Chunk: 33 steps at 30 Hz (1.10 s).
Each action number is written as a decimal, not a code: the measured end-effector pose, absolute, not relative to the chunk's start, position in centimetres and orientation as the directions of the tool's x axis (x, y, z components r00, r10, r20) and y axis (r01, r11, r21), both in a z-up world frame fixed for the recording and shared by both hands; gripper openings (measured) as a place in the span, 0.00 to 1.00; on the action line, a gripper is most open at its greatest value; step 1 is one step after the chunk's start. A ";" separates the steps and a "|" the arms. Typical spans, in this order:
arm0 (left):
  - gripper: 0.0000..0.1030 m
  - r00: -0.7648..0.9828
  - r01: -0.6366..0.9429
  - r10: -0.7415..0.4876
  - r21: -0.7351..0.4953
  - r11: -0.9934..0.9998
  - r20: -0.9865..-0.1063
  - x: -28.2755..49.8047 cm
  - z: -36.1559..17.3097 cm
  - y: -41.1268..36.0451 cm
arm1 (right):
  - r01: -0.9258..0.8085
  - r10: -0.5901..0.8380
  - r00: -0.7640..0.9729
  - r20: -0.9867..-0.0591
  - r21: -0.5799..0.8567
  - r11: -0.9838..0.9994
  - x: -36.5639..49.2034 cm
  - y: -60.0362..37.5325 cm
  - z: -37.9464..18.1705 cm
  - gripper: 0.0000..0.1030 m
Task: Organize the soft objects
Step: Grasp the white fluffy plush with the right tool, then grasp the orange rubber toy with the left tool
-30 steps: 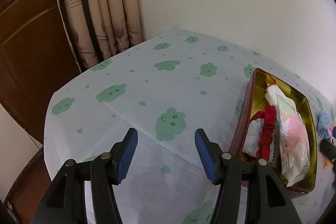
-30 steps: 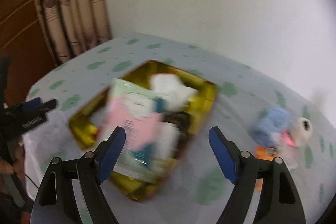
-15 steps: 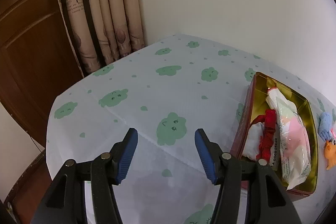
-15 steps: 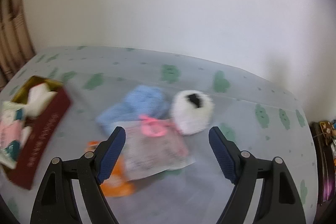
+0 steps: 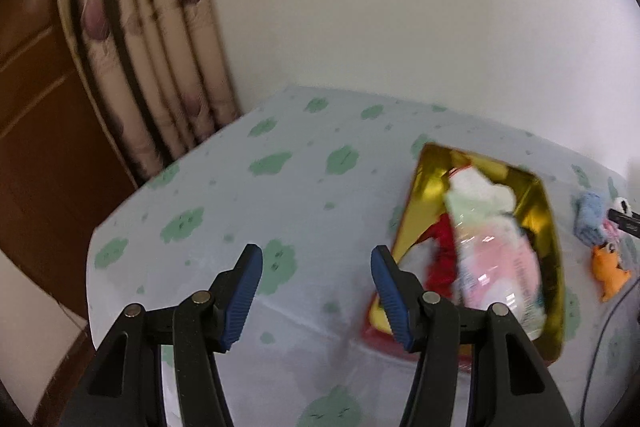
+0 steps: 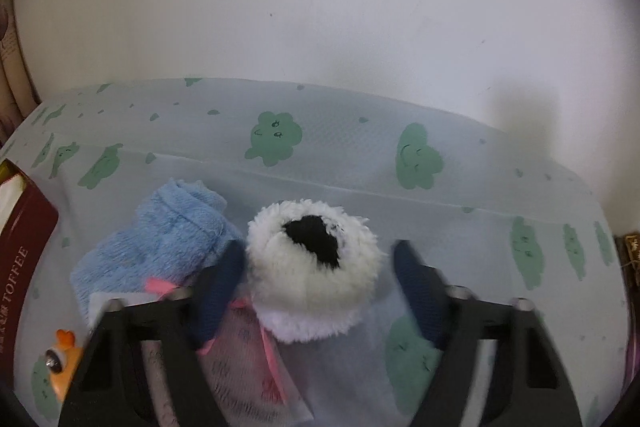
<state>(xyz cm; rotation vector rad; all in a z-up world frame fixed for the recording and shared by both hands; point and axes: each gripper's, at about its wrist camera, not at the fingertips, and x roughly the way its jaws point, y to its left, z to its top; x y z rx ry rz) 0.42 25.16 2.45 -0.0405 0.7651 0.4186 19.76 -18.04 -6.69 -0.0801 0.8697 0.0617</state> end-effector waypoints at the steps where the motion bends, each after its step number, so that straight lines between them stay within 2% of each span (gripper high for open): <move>1: 0.56 0.652 -0.360 0.341 0.119 0.925 -0.677 0.8 2.9 24.5 | -0.096 0.046 0.630 -0.775 -0.020 0.995 20.0 -18.2 -7.1 0.46; 5: 0.56 0.683 -0.266 0.269 0.112 0.957 -0.679 2.3 3.8 21.2 | -0.097 0.100 0.637 -0.765 0.049 0.994 19.2 -19.1 -7.2 0.39; 11: 0.56 0.697 -0.056 0.093 0.075 0.996 -0.711 5.1 3.4 14.1 | -0.073 0.094 0.659 -0.746 0.061 0.995 15.1 -21.0 -6.0 0.38; 14: 0.56 0.661 0.064 -0.025 0.024 0.998 -0.750 6.7 2.7 10.4 | -0.053 0.076 0.669 -0.740 0.055 0.997 12.4 -22.2 -5.5 0.38; 18: 0.56 0.560 0.164 -0.203 -0.133 0.977 -0.803 8.8 1.5 6.5 | -0.051 0.061 0.672 -0.738 0.037 0.998 9.2 -23.0 -5.1 0.38; 21: 0.56 0.456 0.152 -0.315 -0.276 0.949 -0.832 10.7 0.0 4.4 | -0.055 0.058 0.675 -0.736 0.028 0.998 6.7 -23.2 -5.1 0.38; 30: 0.56 0.316 0.000 -0.429 -0.453 0.892 -0.846 14.0 -3.5 1.6 | -0.032 0.092 0.654 -0.751 0.094 0.995 4.2 -24.1 -6.9 0.38; 33: 0.56 0.288 -0.036 -0.432 -0.460 0.887 -0.855 14.7 -4.2 0.7 | -0.035 0.093 0.642 -0.762 0.092 0.995 4.2 -24.0 -7.1 0.39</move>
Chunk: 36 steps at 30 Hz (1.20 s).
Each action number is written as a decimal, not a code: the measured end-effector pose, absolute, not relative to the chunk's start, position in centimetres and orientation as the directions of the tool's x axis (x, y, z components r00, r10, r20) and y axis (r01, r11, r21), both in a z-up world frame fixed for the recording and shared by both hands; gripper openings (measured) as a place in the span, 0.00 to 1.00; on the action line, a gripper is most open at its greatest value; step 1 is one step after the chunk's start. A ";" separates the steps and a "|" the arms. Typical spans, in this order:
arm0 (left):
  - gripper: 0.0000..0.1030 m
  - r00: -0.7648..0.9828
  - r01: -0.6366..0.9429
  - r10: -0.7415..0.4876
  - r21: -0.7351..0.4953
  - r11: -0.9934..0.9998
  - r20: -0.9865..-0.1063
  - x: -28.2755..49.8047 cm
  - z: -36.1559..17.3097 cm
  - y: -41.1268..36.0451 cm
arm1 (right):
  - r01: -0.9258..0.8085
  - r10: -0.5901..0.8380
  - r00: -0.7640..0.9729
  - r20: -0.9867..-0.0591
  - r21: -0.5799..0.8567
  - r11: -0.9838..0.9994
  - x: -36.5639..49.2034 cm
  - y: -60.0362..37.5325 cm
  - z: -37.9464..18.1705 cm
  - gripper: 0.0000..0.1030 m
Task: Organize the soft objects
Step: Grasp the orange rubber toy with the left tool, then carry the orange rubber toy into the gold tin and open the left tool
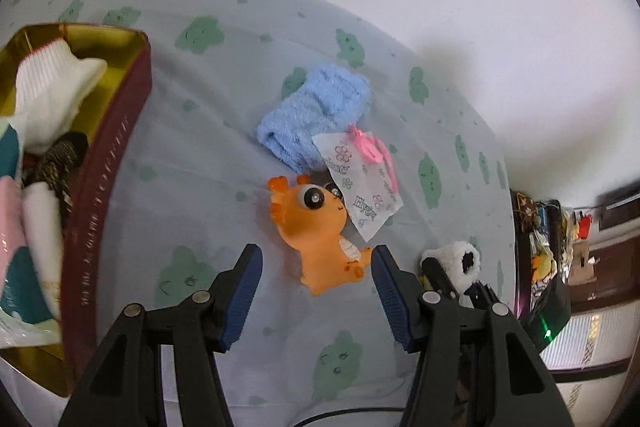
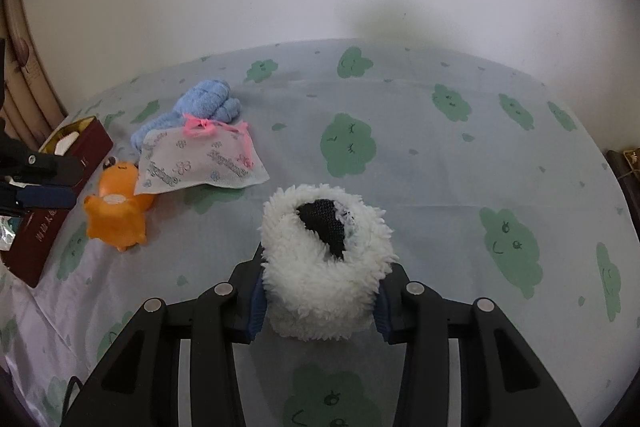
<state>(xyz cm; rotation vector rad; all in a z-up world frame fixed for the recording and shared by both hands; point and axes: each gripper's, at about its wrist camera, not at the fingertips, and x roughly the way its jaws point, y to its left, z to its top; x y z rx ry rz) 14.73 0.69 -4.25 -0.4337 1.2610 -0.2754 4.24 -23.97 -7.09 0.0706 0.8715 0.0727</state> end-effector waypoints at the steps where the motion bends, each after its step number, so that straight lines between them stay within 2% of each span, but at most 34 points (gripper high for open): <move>1: 0.56 0.281 -0.040 -0.434 -0.463 0.886 -0.856 14.9 -4.4 0.4 | -0.042 0.094 0.642 -0.760 0.088 0.995 4.2 -23.9 -7.0 0.39; 7: 0.56 0.256 -0.100 -0.425 -0.461 0.882 -0.868 15.4 -5.6 -0.1 | -0.052 0.096 0.640 -0.762 0.081 0.995 4.3 -23.7 -7.1 0.39; 10: 0.54 0.250 -0.131 -0.414 -0.454 0.882 -0.876 15.9 -6.5 -0.2 | -0.047 0.110 0.633 -0.766 0.104 0.994 4.5 -24.1 -7.2 0.40; 11: 0.49 0.250 -0.135 -0.411 -0.452 0.882 -0.877 16.1 -6.7 -0.3 | -0.045 0.115 0.630 -0.768 0.112 0.993 4.6 -24.2 -7.2 0.40; 13: 0.47 0.249 -0.134 -0.388 -0.429 0.894 -0.887 16.3 -7.0 -0.7 | -0.043 0.118 0.628 -0.769 0.117 0.992 4.6 -24.2 -7.3 0.40; 15: 0.46 0.257 -0.114 -0.365 -0.403 0.908 -0.895 16.4 -7.0 -1.1 | -0.044 0.115 0.626 -0.771 0.112 0.993 4.6 -24.1 -7.3 0.40; 17: 0.40 0.261 -0.102 -0.355 -0.391 0.915 -0.898 16.3 -6.9 -1.1 | -0.044 0.113 0.625 -0.773 0.109 0.993 4.6 -24.0 -7.3 0.40; 20: 0.39 0.265 -0.074 -0.335 -0.365 0.928 -0.904 15.9 -6.5 -1.1 | -0.043 0.115 0.624 -0.773 0.113 0.993 4.6 -24.1 -7.3 0.40; 36: 0.38 0.349 0.134 -0.227 -0.191 0.972 -0.909 11.0 -2.3 -0.2 | -0.044 0.105 0.621 -0.777 0.098 0.994 4.6 -24.0 -7.4 0.40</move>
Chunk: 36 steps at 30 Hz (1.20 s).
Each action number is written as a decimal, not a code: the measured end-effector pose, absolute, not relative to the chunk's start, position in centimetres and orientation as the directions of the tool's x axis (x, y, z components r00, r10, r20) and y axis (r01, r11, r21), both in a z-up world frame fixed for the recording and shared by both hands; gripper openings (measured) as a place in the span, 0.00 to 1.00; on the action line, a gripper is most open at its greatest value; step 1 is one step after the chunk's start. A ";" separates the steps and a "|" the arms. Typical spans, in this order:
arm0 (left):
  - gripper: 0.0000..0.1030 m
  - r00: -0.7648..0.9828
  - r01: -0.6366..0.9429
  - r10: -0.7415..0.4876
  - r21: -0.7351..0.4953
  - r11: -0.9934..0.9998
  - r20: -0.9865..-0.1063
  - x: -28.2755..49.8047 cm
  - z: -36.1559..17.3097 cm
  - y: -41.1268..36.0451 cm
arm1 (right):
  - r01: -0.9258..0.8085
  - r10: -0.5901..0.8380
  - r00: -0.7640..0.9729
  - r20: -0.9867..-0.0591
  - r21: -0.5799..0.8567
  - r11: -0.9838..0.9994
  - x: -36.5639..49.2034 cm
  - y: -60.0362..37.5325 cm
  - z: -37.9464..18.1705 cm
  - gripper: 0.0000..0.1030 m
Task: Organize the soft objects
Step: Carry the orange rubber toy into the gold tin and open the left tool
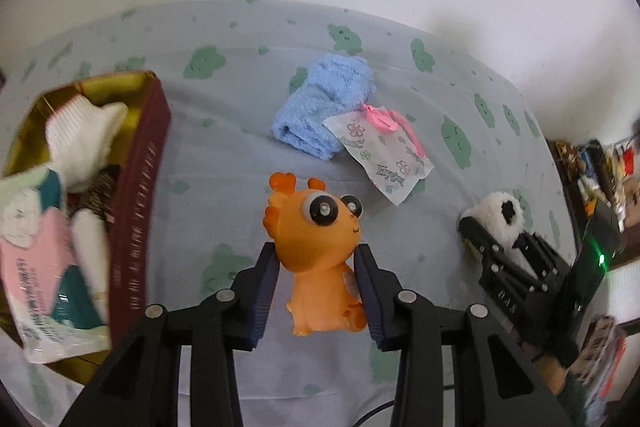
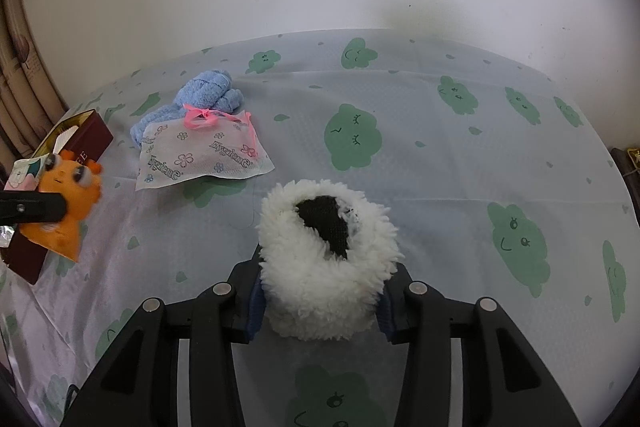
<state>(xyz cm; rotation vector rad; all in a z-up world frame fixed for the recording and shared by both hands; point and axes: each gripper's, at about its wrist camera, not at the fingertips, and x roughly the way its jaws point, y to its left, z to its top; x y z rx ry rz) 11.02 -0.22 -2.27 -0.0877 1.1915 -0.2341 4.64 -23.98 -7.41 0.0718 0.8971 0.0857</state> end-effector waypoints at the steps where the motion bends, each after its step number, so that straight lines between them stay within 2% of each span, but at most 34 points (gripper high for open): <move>1: 0.38 0.363 0.146 -0.211 -0.168 0.975 -0.908 10.8 -1.9 -0.1 | -0.044 0.104 0.621 -0.777 0.098 0.994 4.6 -24.0 -7.4 0.40; 9: 0.38 0.434 0.141 -0.159 -0.108 0.984 -0.887 10.6 1.0 3.0 | -0.045 0.099 0.620 -0.778 0.091 0.995 4.7 -23.9 -7.4 0.40; 20: 0.38 0.518 -0.028 0.020 0.006 1.000 -0.855 14.8 4.8 13.0 | -0.047 0.093 0.617 -0.782 0.081 0.996 4.8 -23.8 -7.5 0.41; 25: 0.38 0.495 -0.072 0.093 0.066 0.995 -0.864 17.0 3.7 16.2 | -0.047 0.092 0.617 -0.782 0.080 0.996 4.8 -23.7 -7.5 0.41; 36: 0.38 0.431 -0.068 0.129 0.110 0.992 -0.893 19.7 0.1 18.6 | -0.046 0.081 0.614 -0.785 0.066 0.997 4.9 -23.4 -7.6 0.41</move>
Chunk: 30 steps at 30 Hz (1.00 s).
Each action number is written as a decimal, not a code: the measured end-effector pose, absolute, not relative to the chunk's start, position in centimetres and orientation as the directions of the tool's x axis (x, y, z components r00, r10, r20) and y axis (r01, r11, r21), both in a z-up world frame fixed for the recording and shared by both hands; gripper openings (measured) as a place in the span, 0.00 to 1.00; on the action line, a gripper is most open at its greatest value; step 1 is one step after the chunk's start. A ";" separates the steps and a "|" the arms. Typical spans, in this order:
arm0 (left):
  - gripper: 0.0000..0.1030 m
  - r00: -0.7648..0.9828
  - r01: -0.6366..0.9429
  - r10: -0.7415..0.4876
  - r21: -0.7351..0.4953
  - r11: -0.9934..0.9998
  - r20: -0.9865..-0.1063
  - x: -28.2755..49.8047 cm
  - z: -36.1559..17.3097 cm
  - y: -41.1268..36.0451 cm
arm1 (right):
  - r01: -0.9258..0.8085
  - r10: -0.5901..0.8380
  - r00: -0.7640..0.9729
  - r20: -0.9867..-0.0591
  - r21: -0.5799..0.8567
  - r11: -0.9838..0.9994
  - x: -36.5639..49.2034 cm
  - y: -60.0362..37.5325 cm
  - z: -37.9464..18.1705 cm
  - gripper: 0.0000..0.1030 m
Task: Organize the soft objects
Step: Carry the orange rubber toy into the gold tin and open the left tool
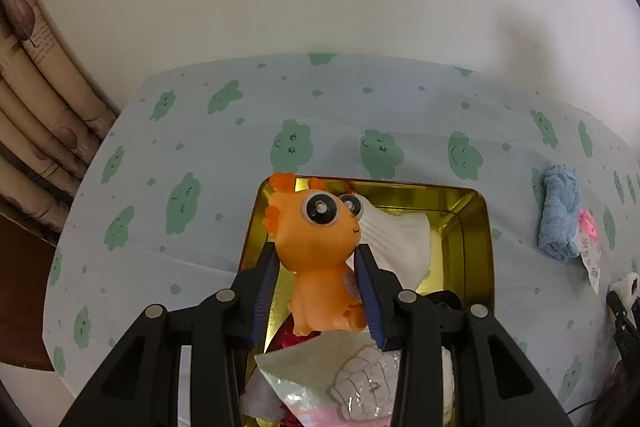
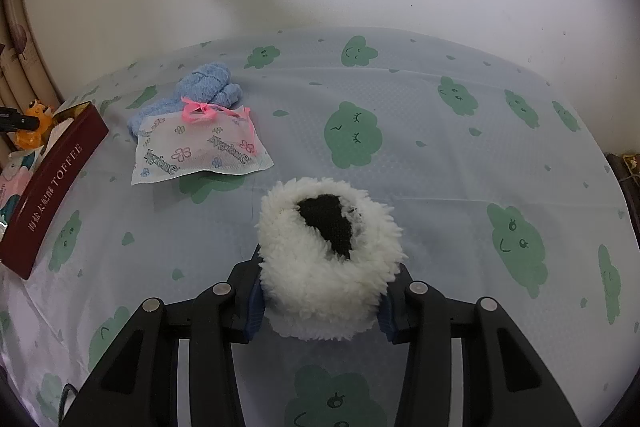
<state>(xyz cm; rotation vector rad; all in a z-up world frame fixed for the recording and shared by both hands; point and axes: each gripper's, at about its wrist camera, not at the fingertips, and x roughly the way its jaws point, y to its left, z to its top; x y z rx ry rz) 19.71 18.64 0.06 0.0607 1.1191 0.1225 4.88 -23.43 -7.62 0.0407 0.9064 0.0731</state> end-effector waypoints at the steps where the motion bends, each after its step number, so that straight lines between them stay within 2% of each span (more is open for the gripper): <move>1: 0.38 0.429 -0.068 0.137 0.119 0.991 -0.893 19.8 -0.2 18.7 | -0.046 0.080 0.614 -0.785 0.065 0.997 4.9 -23.4 -7.6 0.41; 9: 0.39 0.408 -0.071 0.150 0.133 0.989 -0.901 20.1 -1.8 19.2 | -0.046 0.068 0.612 -0.788 0.051 0.998 5.0 -23.2 -7.7 0.41; 16: 0.44 0.409 -0.098 0.156 0.127 0.987 -0.899 20.0 -2.3 19.8 | -0.044 0.060 0.612 -0.789 0.041 0.998 5.0 -23.0 -7.7 0.41; 19: 0.52 0.434 -0.074 0.183 0.167 0.983 -0.882 19.6 -1.8 19.3 | -0.044 0.054 0.611 -0.790 0.034 0.998 5.0 -22.9 -7.7 0.41; 26: 0.54 0.481 -0.078 0.182 0.165 0.983 -0.858 18.4 0.3 19.2 | -0.043 0.048 0.611 -0.790 0.027 0.999 4.9 -22.8 -7.8 0.41; 30: 0.54 0.542 -0.098 0.203 0.178 0.979 -0.815 16.0 2.3 18.7 | -0.042 0.040 0.610 -0.791 0.018 0.999 5.0 -22.6 -7.8 0.41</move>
